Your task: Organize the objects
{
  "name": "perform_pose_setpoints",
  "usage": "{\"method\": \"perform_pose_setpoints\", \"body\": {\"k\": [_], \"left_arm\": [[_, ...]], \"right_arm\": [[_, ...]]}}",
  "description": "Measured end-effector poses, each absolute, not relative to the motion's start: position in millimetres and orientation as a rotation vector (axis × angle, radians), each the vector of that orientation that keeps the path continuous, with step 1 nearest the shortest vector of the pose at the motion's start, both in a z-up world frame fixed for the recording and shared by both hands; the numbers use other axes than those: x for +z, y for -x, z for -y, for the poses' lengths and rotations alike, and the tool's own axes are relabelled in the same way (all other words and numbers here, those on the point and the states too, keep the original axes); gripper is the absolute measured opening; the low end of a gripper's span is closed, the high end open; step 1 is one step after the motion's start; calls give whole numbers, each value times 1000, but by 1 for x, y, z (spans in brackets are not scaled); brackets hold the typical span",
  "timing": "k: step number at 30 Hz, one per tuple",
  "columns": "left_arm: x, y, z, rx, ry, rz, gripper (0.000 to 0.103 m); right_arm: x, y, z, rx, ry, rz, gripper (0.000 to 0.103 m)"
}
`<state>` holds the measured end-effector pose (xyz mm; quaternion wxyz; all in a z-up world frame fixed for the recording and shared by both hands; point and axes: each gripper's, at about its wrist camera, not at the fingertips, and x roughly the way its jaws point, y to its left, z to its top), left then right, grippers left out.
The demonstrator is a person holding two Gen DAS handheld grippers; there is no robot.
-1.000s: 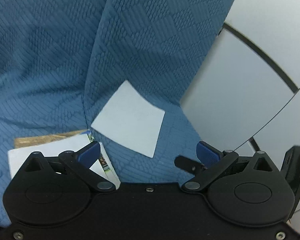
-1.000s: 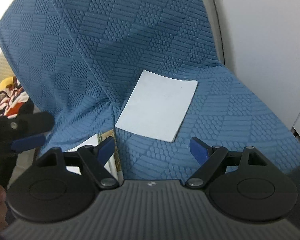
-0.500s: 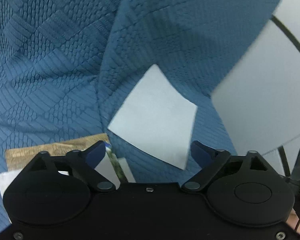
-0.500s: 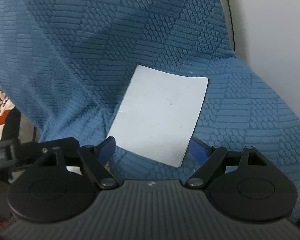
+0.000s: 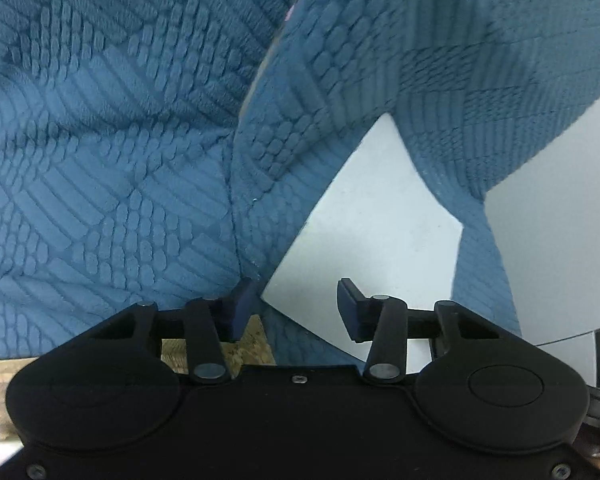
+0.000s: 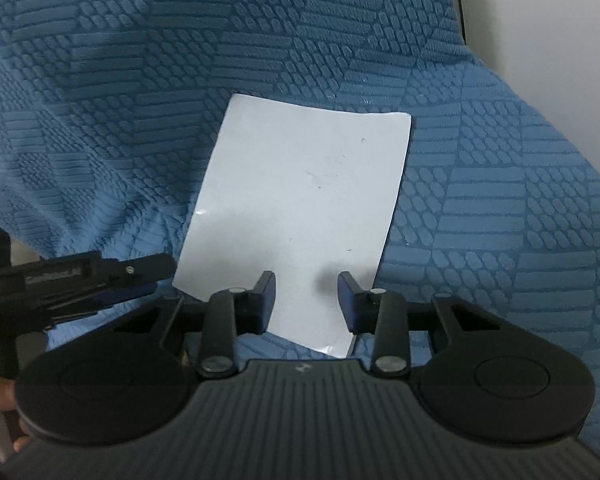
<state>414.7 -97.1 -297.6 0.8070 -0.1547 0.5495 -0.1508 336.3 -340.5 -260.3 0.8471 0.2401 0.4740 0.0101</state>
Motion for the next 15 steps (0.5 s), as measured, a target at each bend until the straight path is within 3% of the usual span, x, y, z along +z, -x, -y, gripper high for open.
{"method": "perform_pose_setpoints", "body": {"k": [5,15], "left_arm": [[-311,-420,99,-349,341,-1203,37],[-308,-418,108,-348,321,-1159,39]], "right_arm": [[-265,-342,342,26,-526,-1020,38],[-273,-343,345,16,-566,-1027,35]]}}
